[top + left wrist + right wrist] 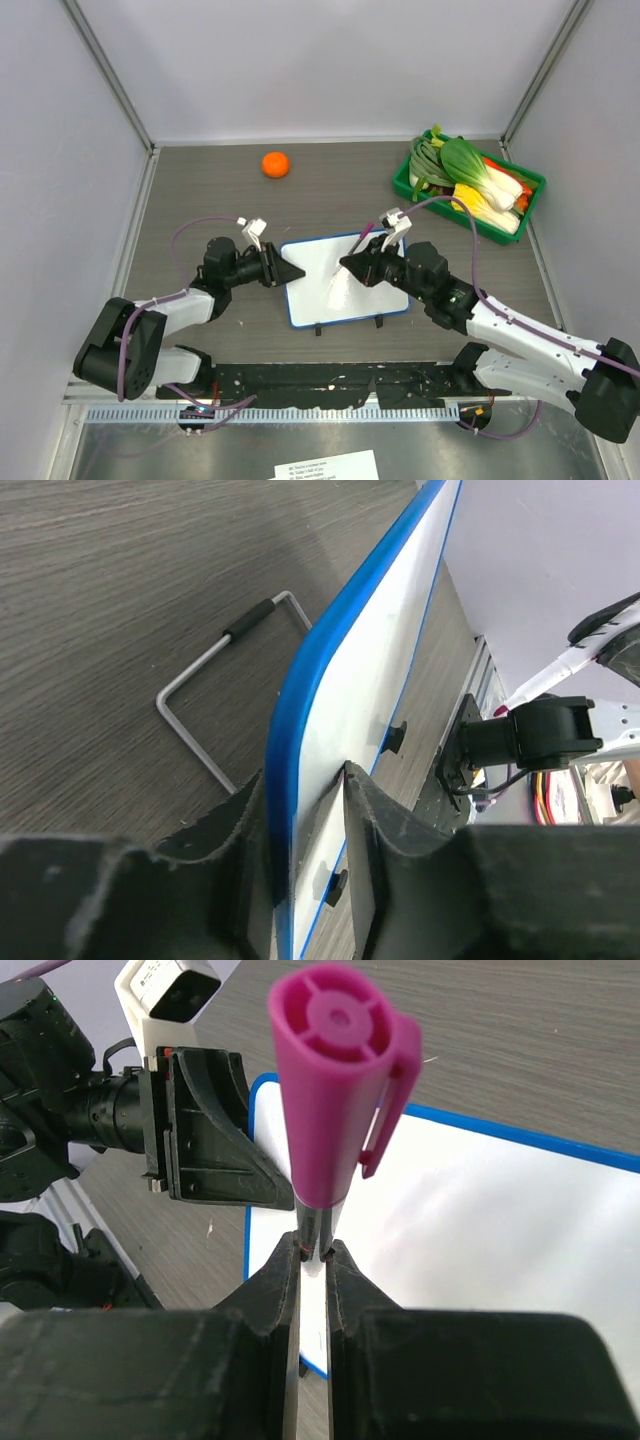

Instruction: Write a sentence on the whiteboard

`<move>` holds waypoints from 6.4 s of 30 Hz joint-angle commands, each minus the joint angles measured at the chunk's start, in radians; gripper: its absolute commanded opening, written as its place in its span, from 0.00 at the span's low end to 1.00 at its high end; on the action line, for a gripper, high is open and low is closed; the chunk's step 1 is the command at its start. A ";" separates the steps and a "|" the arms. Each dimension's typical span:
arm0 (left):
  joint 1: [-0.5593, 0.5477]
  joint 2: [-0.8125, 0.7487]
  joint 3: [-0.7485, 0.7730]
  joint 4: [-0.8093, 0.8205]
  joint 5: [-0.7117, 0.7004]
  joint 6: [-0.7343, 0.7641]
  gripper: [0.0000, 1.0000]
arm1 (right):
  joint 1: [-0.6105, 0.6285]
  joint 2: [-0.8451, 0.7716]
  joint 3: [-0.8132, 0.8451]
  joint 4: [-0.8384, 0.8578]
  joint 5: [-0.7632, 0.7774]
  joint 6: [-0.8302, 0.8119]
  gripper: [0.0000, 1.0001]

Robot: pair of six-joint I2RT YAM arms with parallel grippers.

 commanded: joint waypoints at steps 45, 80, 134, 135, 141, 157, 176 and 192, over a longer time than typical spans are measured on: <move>-0.007 -0.036 0.018 -0.242 -0.121 0.161 0.00 | 0.161 0.275 0.057 0.507 0.419 -0.075 0.01; -0.009 -0.022 0.020 -0.230 -0.105 0.160 0.00 | 0.161 0.286 -0.030 0.465 0.407 -0.015 0.01; -0.007 -0.008 0.023 -0.219 -0.091 0.159 0.00 | 0.163 0.267 0.007 0.418 0.471 -0.011 0.01; -0.007 -0.007 0.023 -0.219 -0.093 0.157 0.00 | 0.163 0.266 0.007 0.418 0.479 -0.011 0.01; -0.007 -0.004 0.024 -0.219 -0.088 0.159 0.00 | 0.163 0.251 0.007 0.410 0.492 -0.009 0.01; -0.007 0.001 0.026 -0.214 -0.085 0.157 0.00 | 0.161 0.249 0.082 0.395 0.486 -0.032 0.01; -0.009 -0.004 0.023 -0.216 -0.084 0.159 0.00 | 0.155 0.310 0.077 0.363 0.499 -0.022 0.01; -0.009 -0.007 0.023 -0.214 -0.084 0.159 0.00 | 0.152 0.287 0.022 0.338 0.466 0.020 0.01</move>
